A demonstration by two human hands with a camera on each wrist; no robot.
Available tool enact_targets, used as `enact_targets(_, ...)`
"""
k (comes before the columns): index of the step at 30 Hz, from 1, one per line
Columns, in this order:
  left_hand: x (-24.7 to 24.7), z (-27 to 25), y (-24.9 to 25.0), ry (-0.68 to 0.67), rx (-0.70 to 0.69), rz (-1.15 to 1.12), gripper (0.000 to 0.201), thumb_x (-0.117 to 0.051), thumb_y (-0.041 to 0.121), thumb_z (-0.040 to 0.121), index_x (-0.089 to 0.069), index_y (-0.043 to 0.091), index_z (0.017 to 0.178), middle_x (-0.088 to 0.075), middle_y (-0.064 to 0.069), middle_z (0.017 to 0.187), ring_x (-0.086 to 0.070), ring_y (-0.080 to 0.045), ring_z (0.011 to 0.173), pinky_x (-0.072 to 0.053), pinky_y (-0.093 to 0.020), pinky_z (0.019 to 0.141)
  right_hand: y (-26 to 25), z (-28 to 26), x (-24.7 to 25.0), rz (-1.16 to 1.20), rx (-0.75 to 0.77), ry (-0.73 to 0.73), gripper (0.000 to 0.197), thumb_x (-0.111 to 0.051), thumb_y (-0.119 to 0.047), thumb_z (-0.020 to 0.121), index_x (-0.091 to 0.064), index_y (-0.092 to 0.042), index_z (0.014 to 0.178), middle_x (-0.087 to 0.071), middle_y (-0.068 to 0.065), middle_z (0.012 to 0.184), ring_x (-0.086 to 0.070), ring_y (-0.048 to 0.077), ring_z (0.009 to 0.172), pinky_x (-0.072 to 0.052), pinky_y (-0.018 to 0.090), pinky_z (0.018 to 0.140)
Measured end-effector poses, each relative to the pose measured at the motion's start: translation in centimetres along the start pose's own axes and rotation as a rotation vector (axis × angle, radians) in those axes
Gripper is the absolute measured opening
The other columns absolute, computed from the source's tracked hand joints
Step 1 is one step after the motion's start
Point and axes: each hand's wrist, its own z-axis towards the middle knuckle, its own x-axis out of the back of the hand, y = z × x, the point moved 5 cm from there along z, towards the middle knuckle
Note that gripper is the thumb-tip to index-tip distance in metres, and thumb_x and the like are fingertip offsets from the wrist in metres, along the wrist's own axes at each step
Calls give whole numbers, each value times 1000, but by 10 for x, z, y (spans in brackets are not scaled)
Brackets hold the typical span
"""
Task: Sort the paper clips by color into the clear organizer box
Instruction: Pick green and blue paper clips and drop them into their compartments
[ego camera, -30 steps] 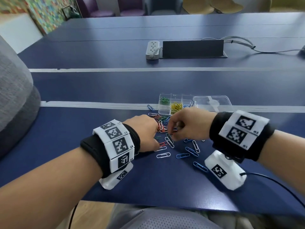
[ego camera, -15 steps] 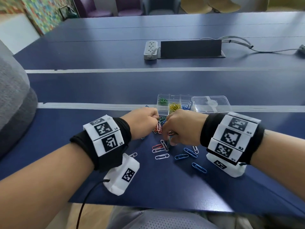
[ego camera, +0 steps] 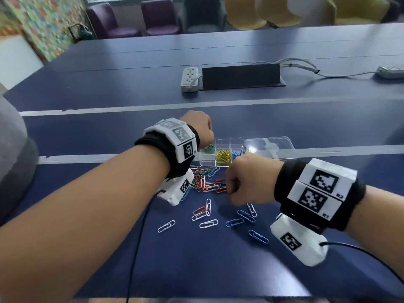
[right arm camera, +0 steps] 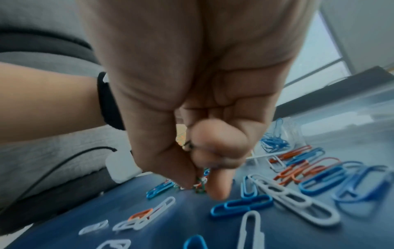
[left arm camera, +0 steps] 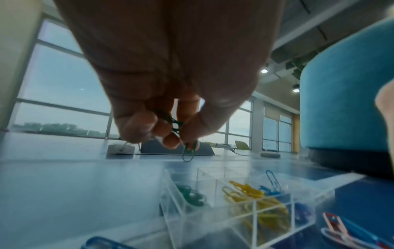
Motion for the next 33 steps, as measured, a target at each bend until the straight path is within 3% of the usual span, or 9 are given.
enact_targets(5, -9, 4, 15, -84, -67, 150, 22, -57, 6, 77, -72, 2, 92, -73, -14, 98, -68, -29, 88, -53, -33, 70, 16, -5, 0, 114, -134, -124, 11, -62, -19, 71, -71, -17, 77, -70, 1, 67, -55, 9, 50, -53, 21, 63)
enact_targets(8, -10, 4, 16, -79, -90, 184, 22, -60, 5, 79, -73, 4, 96, -72, -14, 100, -68, -30, 92, -54, -33, 77, 27, 0, 14, 175, -179, -98, 23, -59, -15, 72, -71, -26, 88, -69, 0, 63, -53, 3, 40, -51, 16, 57)
enact_targets(13, -6, 1, 12, -39, -101, 122, 28, -61, 1, 81, -73, 12, 103, -71, -12, 107, -67, -29, 97, -55, -37, 88, 36, 24, 47, 269, -243, 55, 25, -55, -9, 77, -72, -26, 85, -64, -4, 47, -56, 5, 42, -55, 18, 66)
enact_targets(16, -3, -2, 6, -7, -104, 74, 35, -62, -1, 82, -69, 18, 110, -68, -7, 113, -65, -24, 101, -53, -35, 91, 35, 44, 64, 284, -274, 126, 27, -57, -9, 80, -75, -26, 90, -63, -9, 48, -65, 9, 56, -60, 30, 79)
enact_targets(19, -1, -5, -3, 13, -102, -15, 43, -61, -2, 82, -64, 20, 119, -68, -2, 112, -64, -19, 103, -51, -32, 92, 27, 64, 71, 241, -290, 159, 30, -62, -7, 81, -76, -28, 98, -73, -5, 76, -73, 17, 85, -59, 37, 85)
enact_targets(21, 0, -8, -13, 29, -58, -126, 51, -63, -2, 80, -57, 22, 125, -68, 1, 107, -64, -16, 98, -51, -28, 88, 24, 78, 67, 157, -324, 131, 27, -63, -10, 84, -73, -23, 105, -75, 0, 94, -73, 17, 91, -58, 37, 86)
enact_targets(28, -10, -24, -30, -73, 19, -535, 79, -58, -2, 84, -19, 26, 147, -63, -5, 120, -62, -21, 110, -52, -37, 95, 41, 144, 52, -108, -402, 102, 26, -72, -29, 49, -65, -16, 70, -69, -5, 54, -71, 23, 58, -57, 49, 68)
enact_targets(31, -10, -30, -32, -75, -5, -558, 78, -53, -3, 85, -17, 26, 148, -58, -6, 125, -58, -21, 116, -48, -39, 101, 19, 132, 54, -216, -364, 116, 22, -76, -26, 60, -56, -17, 61, -63, -4, 60, -70, 23, 68, -60, 42, 71)
enact_targets(33, -10, -33, -33, -76, -15, -556, 75, -52, -2, 86, -19, 26, 147, -58, -5, 125, -58, -21, 115, -48, -37, 100, 9, 121, 59, -138, -352, 150, 9, -69, -20, 68, -66, -18, 76, -69, 1, 69, -72, 25, 73, -60, 42, 74)
